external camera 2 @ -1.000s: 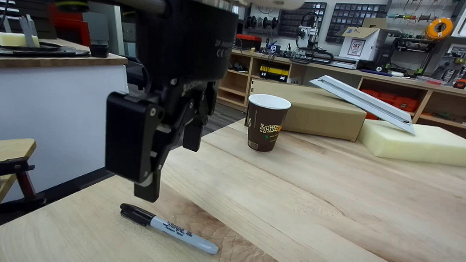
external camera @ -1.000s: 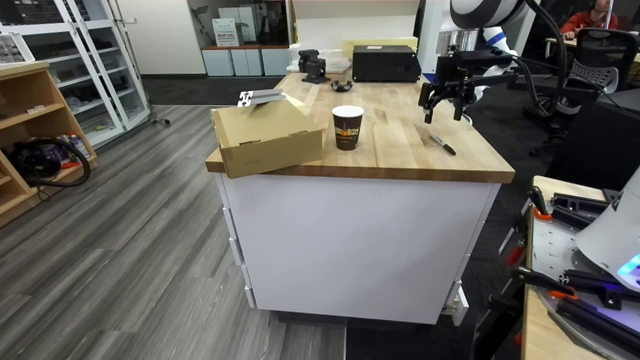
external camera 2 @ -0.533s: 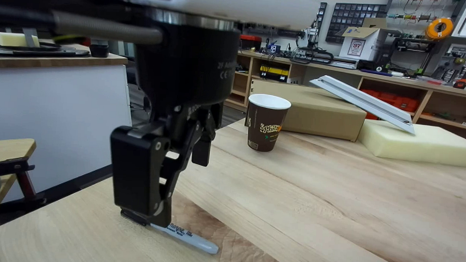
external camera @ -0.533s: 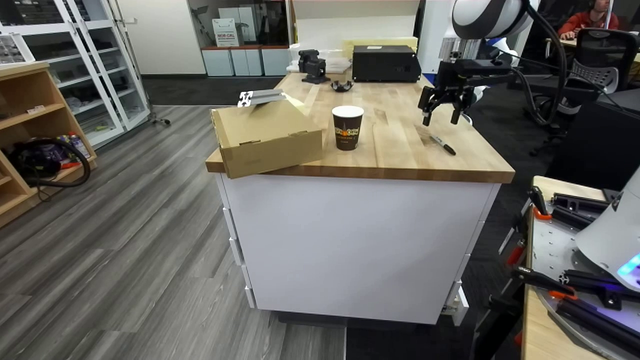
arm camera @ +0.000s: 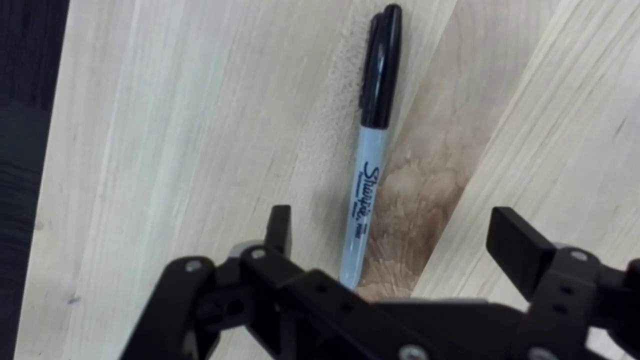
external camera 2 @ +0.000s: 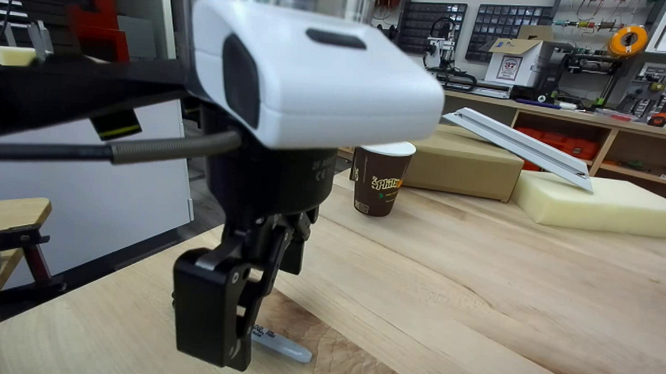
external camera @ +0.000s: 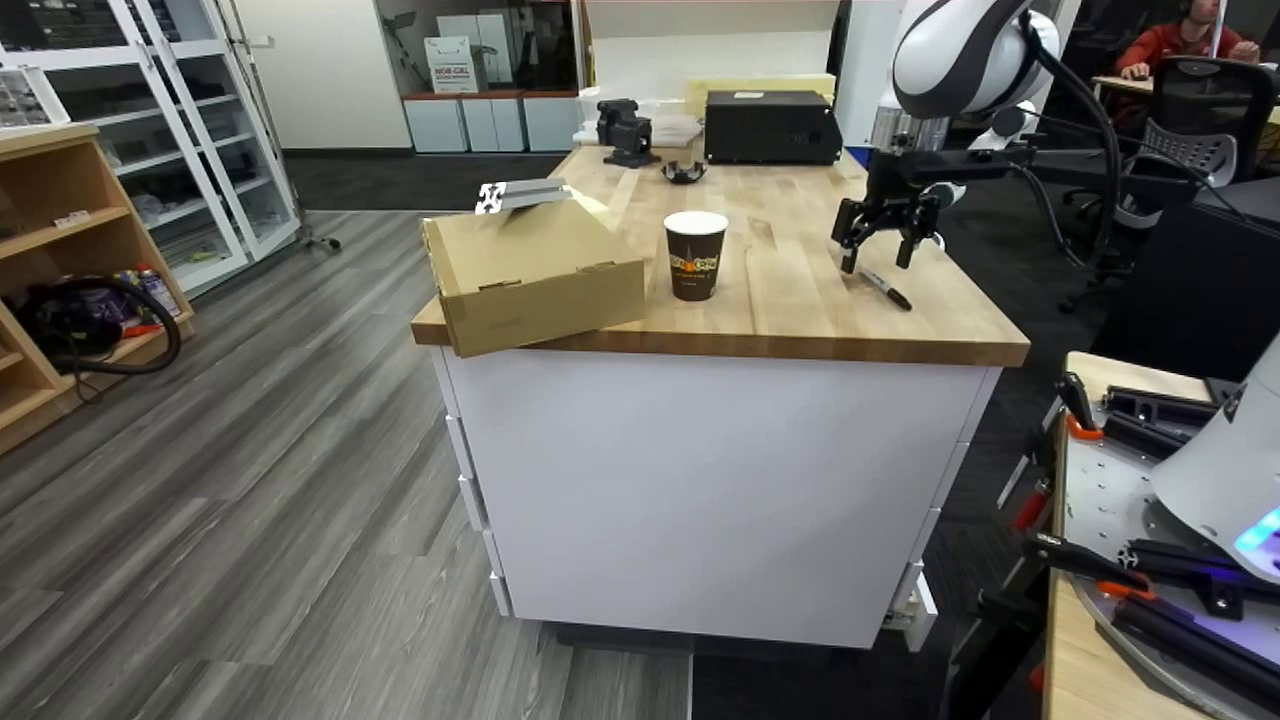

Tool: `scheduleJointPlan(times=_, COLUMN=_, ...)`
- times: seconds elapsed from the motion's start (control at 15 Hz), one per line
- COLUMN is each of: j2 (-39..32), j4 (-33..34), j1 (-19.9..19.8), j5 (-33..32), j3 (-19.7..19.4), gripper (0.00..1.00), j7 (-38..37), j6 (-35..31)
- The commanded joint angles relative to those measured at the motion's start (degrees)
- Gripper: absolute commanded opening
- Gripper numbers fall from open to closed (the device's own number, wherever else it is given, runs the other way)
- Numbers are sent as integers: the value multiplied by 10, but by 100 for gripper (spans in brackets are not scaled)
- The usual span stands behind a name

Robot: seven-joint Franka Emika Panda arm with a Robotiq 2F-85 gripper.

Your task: Put the pen in the cup

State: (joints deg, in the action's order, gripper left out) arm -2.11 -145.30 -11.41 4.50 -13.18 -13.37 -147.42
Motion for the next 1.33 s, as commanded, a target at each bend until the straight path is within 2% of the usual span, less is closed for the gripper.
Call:
scheduleJointPlan(times=0.0, j2=-25, j4=-2, j1=-4, j5=4, j3=1, gripper=74, j7=10, j6=-27)
scheduleJointPlan(times=0.67, j2=-23, j4=-1, j1=-2, j5=-9, j3=-2, gripper=8, j7=1, j6=-31)
scheduleJointPlan(times=0.8, j2=-18, j4=-1, j1=1, j5=-20, j3=-2, gripper=4, j7=-10, j6=-26)
scheduleJointPlan(times=0.87, j2=-16, j4=-1, j1=2, j5=-30, j3=-3, gripper=7, j7=-16, j6=-24)
scheduleJointPlan(times=0.93, j2=-11, j4=-1, j1=3, j5=-38, j3=-3, gripper=3, j7=-22, j6=-20)
scheduleJointPlan(times=1.0, j2=-11, j4=-1, j1=4, j5=-47, j3=-3, gripper=6, j7=-27, j6=-20)
scheduleJointPlan(times=1.27, j2=-2, j4=1, j1=10, j5=-84, j3=0, gripper=7, j7=-51, j6=1)
